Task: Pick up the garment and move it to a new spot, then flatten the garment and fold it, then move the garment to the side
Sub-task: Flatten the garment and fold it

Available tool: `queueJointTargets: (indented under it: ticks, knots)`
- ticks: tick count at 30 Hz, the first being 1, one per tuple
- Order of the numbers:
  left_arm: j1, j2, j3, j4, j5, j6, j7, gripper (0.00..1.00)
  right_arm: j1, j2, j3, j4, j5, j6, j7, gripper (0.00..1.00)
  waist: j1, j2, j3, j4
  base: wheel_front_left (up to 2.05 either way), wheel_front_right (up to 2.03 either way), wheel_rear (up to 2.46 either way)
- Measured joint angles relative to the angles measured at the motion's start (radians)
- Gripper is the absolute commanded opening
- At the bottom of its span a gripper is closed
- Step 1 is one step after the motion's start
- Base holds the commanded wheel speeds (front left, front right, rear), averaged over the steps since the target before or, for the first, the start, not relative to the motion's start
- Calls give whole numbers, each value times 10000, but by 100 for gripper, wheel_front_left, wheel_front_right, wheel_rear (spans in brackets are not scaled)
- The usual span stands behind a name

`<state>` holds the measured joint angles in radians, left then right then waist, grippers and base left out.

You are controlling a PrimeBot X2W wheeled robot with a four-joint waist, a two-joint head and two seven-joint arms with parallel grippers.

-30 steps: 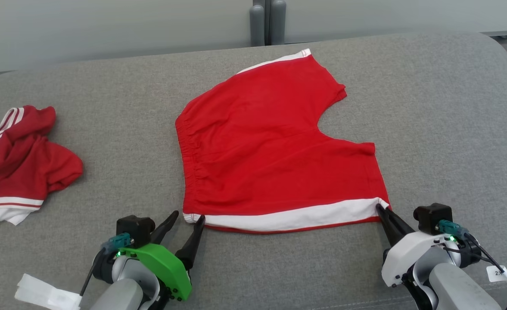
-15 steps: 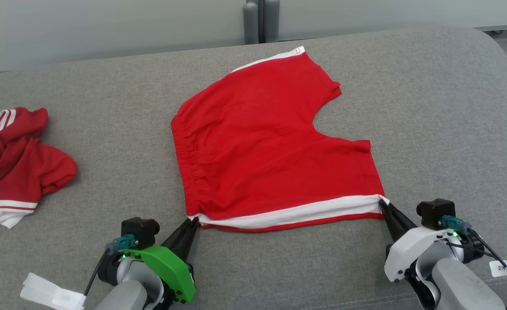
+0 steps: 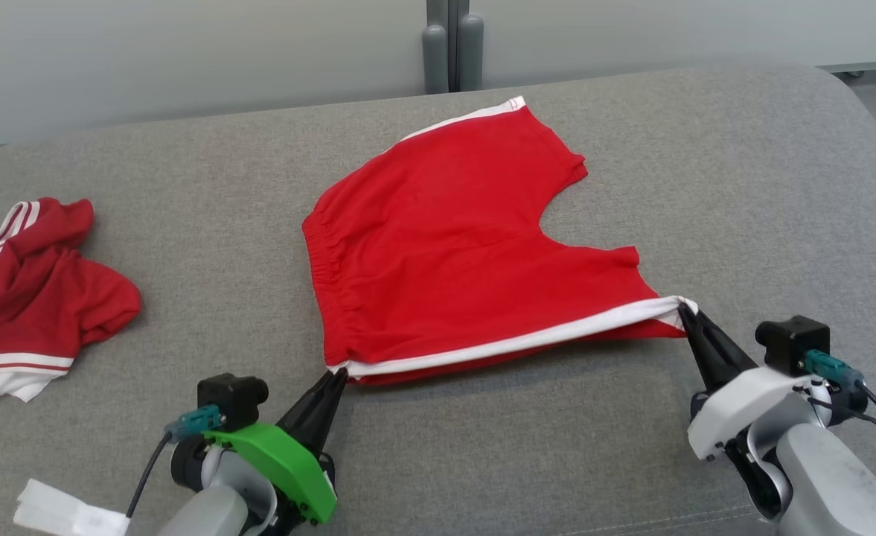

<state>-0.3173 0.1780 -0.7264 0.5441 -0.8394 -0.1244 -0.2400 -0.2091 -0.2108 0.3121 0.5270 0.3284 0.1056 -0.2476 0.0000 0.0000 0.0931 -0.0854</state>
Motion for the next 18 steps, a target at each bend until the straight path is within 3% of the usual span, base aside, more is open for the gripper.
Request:
queueJointTargets:
  ticks: [9, 18]
  knots:
    - [1394, 719, -345, -1183, -945, -2, 35, 0, 2205, -376, -297, -825, 537, 84, -27, 0, -1, 0, -278, -144, 0, 0, 0]
    - [2615, 1540, -780, -2431, -2025, -2, 807, 0, 3850, -543, -591, -2015, 1252, 174, -27, 0, 0, 0, -558, -174, 0, 0, 0]
